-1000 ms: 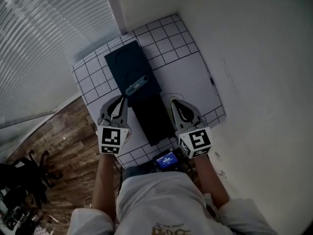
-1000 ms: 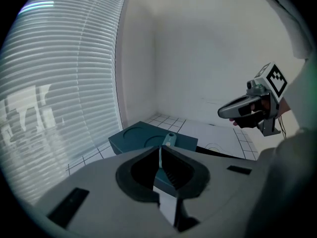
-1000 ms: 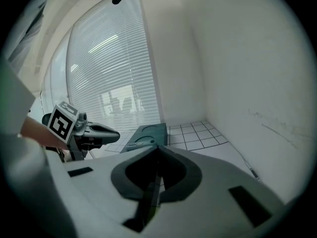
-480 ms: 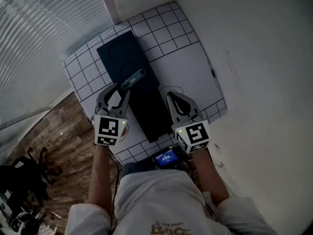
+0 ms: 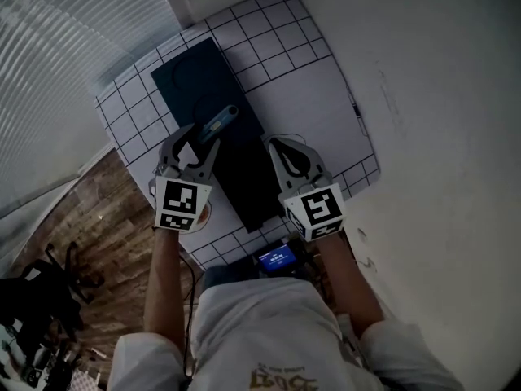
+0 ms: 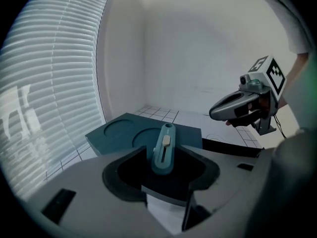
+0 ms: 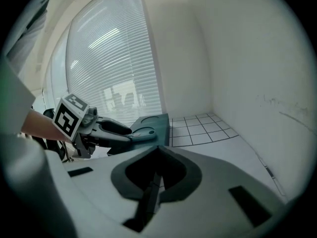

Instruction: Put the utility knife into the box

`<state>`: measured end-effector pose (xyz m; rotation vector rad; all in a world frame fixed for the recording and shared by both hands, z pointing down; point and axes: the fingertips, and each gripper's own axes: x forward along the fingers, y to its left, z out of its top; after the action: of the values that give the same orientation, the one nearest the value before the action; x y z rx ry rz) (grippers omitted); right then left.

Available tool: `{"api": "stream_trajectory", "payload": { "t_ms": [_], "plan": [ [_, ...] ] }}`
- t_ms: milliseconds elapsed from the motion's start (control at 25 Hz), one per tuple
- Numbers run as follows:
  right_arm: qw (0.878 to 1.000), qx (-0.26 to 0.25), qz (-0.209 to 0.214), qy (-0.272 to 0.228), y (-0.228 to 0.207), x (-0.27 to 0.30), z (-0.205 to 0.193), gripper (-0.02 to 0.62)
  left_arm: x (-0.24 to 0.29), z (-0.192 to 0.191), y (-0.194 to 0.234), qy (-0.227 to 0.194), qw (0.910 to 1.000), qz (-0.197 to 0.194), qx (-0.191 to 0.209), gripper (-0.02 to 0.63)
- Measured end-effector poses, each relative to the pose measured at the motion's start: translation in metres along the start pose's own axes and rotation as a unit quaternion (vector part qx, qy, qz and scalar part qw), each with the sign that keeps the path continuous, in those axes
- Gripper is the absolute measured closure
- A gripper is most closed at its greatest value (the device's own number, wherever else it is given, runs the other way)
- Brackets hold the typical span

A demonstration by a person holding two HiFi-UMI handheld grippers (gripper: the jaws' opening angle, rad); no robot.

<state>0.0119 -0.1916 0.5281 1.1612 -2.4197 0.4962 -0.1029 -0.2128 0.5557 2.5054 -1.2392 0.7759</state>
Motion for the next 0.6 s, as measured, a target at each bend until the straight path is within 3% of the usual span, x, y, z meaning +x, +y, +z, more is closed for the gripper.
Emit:
{"api": "stream_trajectory", "payload": {
  "t_ms": [440,600],
  "plan": [
    [1.000,-0.027,0.009,0.011,0.003,0.018,-0.003,0.588,0.002,-0.001,-0.007,0.013,0.9995,-0.022,0.017,0.458],
    [0.999,-0.040,0.010,0.009,0.004,0.020,0.003,0.588,0.002,-0.003,-0.008,0.013,0.9994,-0.013,0.028,0.459]
  ]
}}
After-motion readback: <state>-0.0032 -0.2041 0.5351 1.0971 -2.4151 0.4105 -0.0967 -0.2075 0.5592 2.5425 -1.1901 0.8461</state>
